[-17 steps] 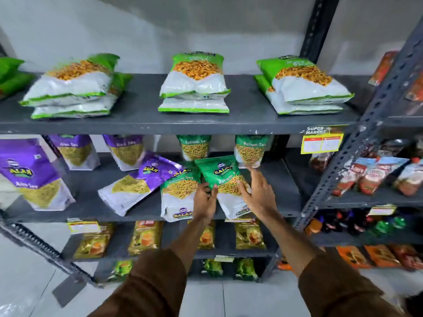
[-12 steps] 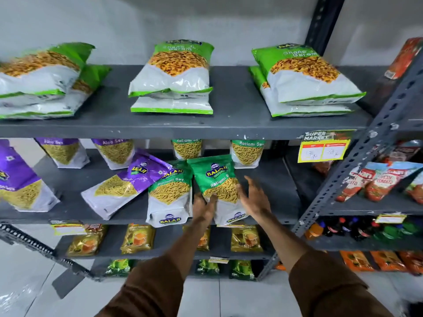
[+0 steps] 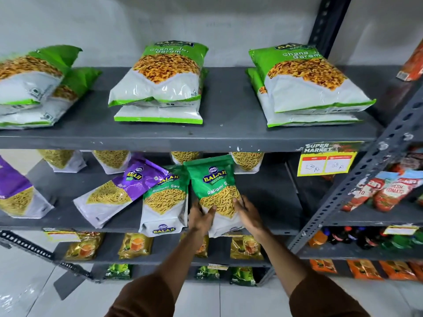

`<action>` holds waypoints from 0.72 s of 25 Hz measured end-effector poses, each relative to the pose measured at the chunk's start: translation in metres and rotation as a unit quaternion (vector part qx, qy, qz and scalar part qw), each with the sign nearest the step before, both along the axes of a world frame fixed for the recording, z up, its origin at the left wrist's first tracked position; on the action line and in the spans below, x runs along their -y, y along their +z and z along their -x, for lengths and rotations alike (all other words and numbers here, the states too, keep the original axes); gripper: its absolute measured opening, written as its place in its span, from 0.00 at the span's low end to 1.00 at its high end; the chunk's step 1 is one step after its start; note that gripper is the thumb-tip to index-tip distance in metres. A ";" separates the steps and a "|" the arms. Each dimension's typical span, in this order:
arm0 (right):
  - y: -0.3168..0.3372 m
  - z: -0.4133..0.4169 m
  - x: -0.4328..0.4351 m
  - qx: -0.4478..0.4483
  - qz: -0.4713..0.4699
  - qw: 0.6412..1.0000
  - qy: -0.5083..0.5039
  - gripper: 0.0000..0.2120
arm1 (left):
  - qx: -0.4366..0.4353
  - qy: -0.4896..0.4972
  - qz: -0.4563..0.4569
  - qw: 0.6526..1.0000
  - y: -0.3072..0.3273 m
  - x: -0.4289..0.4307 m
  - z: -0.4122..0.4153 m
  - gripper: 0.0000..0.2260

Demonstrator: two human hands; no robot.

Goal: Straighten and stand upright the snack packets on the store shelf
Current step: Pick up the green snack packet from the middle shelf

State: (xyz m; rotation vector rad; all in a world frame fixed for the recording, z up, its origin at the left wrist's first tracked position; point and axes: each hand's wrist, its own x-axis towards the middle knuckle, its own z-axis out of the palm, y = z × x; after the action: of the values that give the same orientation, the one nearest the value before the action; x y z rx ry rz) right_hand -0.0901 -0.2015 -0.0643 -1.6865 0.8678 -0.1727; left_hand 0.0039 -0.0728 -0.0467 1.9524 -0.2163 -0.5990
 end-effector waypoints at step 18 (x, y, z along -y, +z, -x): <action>0.025 0.085 -0.163 0.239 0.075 0.953 -0.168 0.25 | 0.053 -0.114 0.166 0.978 0.024 -0.121 0.029 0.36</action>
State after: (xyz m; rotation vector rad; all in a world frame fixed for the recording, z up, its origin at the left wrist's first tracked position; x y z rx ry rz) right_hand -0.1754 -0.0382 -0.0393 -1.5257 0.7753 -0.8619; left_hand -0.0249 0.0486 -0.0224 1.6479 -0.5783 -0.5660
